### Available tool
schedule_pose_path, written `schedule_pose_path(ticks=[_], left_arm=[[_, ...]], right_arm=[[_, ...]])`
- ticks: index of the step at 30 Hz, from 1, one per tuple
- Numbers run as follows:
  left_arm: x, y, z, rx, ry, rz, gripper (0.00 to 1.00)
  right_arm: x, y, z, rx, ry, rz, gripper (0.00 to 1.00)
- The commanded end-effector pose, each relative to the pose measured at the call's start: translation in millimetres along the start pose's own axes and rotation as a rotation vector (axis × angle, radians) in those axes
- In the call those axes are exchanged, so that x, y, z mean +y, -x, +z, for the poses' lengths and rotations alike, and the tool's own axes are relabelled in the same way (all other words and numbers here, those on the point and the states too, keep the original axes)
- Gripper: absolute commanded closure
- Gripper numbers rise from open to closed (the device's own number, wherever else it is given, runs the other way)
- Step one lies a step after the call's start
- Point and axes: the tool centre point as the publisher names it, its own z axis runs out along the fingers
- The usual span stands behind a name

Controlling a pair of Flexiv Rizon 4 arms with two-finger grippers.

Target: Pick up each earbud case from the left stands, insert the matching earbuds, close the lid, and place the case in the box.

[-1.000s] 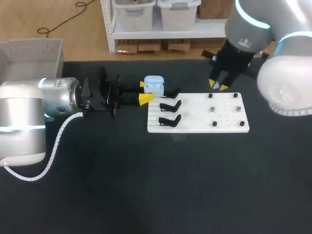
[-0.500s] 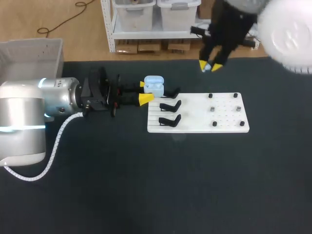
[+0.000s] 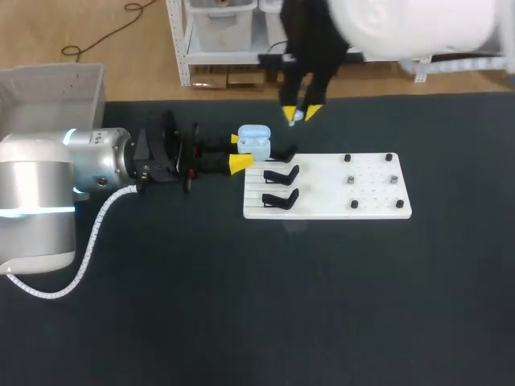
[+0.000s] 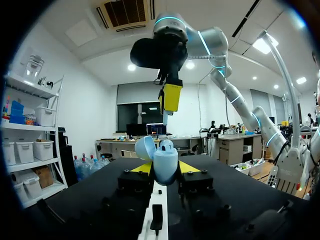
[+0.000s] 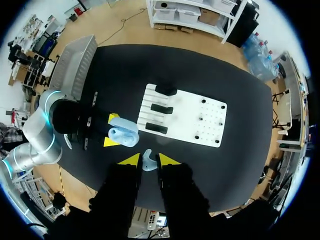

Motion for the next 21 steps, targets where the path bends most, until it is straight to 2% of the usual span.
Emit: schedule_pose_path(ticks=[1,15,17,21], left_arm=[[0.7,-0.8,0,-0.001,-0.001,0.0,1.0],[0.7,-0.8,0,-0.001,-0.001,0.0,1.0],[0.7,-0.8,0,-0.001,-0.001,0.0,1.0],[0.7,-0.8,0,-0.001,-0.001,0.0,1.0]], right_arm=[[5,3,2,0.005,-0.021,0.004,1.0],[5,3,2,0.005,-0.021,0.004,1.0],[15,3,0,-0.01,-0.07,-0.043,1.0],[28,6,-2,0.007,-0.07,-0.099,1.0]])
